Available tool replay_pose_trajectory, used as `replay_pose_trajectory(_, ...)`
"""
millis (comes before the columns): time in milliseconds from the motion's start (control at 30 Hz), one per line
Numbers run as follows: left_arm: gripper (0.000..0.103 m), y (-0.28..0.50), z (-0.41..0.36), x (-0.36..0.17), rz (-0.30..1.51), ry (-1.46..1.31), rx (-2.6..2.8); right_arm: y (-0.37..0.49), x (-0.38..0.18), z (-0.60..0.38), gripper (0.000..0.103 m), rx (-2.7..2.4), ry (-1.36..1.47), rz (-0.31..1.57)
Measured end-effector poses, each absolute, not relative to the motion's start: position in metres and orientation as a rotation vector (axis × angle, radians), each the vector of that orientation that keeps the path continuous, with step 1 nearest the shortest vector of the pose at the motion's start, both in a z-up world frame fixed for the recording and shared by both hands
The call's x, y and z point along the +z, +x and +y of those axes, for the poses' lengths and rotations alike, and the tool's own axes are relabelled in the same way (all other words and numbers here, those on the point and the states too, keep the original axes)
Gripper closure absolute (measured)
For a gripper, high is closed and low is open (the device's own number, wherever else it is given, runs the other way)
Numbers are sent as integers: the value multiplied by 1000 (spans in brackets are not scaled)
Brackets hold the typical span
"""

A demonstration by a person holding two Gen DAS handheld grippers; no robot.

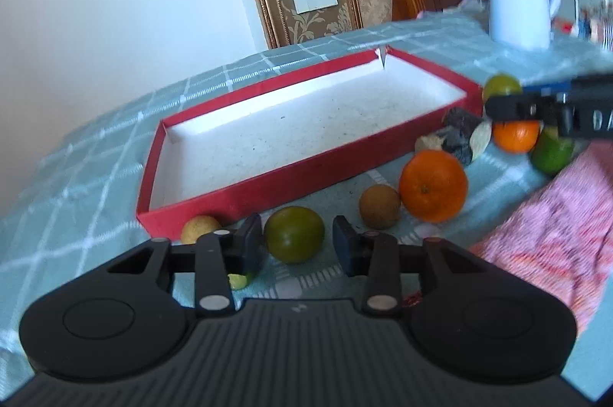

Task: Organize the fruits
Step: 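Carry the green tomato over the tray with right while left grasps a round green fruit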

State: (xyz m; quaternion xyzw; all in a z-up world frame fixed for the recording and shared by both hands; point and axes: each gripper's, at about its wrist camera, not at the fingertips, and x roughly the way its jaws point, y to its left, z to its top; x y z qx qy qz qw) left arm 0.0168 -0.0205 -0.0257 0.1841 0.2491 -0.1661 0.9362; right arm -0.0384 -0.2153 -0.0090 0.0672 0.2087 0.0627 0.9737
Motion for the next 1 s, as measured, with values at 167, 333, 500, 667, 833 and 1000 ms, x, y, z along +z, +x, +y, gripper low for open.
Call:
replay_pose_trajectory(167, 54, 20, -26, -28, 508, 366, -324, -39, -10, -215, 69, 126, 132, 421)
replay_pose_trajectory(333, 70, 19, -18, -25, 504, 315, -302, -38, -10, -214, 69, 129, 125, 428)
replay_pose_trajectory(500, 71, 14, -11, -22, 494, 246, -314, -39, -11, -214, 69, 119, 122, 422)
replay_pose_trajectory(667, 71, 0, -3, -17, 458, 161, -326, -41, -9, -214, 69, 114, 120, 410)
replay_pose_trajectory(833, 71, -10, 7, -20, 458, 109, -351, -31, 4, -212, 69, 118, 82, 415)
replay_pose_trajectory(1000, 71, -9, 12, -24, 473, 64, -373, 3, 28, -207, 69, 77, 14, 370)
